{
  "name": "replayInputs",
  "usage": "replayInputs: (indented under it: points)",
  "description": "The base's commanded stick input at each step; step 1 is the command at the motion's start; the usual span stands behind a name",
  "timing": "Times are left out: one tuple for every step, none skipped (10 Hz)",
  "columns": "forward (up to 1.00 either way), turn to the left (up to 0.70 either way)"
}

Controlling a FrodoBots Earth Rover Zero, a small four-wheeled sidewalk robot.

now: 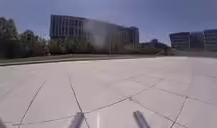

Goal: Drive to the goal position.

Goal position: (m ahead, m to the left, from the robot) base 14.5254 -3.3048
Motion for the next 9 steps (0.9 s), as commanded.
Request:
replayInputs:
  points:
    - [1.0, -0.27]
    - [1.0, -0.27]
    - [1.0, -0.27]
    - [1.0, -0.27]
    - [1.0, -0.27]
    - [1.0, -0.27]
    - [1.0, -0.27]
    - [1.0, -0.27]
    - [1.0, -0.27]
